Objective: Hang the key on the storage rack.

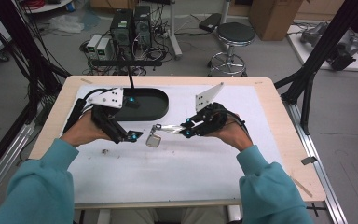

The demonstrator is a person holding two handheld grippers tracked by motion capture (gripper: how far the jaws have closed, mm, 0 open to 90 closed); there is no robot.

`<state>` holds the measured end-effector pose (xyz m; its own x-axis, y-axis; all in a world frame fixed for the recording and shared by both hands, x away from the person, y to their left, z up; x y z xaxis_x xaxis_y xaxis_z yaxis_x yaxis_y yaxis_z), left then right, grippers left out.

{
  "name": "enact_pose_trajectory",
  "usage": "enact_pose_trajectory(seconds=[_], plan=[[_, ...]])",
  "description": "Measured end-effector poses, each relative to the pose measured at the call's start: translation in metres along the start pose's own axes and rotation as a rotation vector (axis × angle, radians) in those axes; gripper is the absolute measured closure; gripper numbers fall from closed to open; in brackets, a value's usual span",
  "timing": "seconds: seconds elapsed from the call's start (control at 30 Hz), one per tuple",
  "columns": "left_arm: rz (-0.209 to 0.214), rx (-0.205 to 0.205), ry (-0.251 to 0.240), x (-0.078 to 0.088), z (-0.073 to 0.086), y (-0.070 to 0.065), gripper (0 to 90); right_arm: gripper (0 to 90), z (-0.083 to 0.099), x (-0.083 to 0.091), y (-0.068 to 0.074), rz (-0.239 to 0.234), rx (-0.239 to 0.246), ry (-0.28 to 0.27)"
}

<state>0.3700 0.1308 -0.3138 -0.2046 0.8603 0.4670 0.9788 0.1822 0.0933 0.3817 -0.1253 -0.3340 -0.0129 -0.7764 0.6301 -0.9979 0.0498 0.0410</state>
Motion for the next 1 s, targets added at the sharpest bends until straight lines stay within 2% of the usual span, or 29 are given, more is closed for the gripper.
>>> enact_pose_trajectory(seconds=[0.17,0.4,0.43,0.47,0.6,0.67,0.8,0.87,1.0], plan=[[0.048,-0.006,0.026,-0.01,-0.006,0.0,1.8,74.6,-0.005,-0.001,0.001,-0.007,0.002,0.006],[0.078,-0.032,0.097,-0.024,-0.013,-0.001,4.0,74.6,-0.006,-0.004,0.001,-0.012,0.016,0.01],[0.093,-0.04,0.122,-0.026,-0.014,-0.002,7.1,74.6,-0.006,-0.004,0.001,-0.014,0.014,0.012],[0.093,-0.04,0.122,-0.026,-0.014,-0.002,10.3,74.6,-0.006,-0.004,0.002,-0.016,0.005,0.018],[0.104,-0.05,0.148,-0.033,-0.017,-0.003,10.8,74.7,-0.006,-0.006,0.001,-0.009,0.013,0.024],[0.123,-0.052,0.181,-0.037,-0.017,-0.005,13.8,74.7,-0.006,-0.006,0.001,-0.013,0.011,0.025],[0.124,-0.063,0.21,-0.042,-0.016,-0.005,16.5,74.7,-0.006,-0.007,0.002,-0.016,0.016,0.022],[0.127,-0.069,0.226,-0.044,-0.016,-0.005,22.9,74.7,-0.006,-0.007,0.003,-0.019,0.013,0.023],[0.146,-0.081,0.26,-0.047,-0.015,-0.007,25.9,74.7,-0.006,-0.007,0.003,-0.019,0.017,0.023]])
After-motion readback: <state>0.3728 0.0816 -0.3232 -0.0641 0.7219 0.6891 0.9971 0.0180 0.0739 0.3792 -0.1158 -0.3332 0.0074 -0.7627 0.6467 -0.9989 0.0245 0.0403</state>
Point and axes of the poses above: each handheld gripper's, and its own axes: x roughly backward along the jaws, z roughly out of its underside, y roughly to its left, the point moved 4 cm from there along -x, roughly forward along the jaws, and after that the axes turned 2 degrees about -y, right-handed, at the moved point
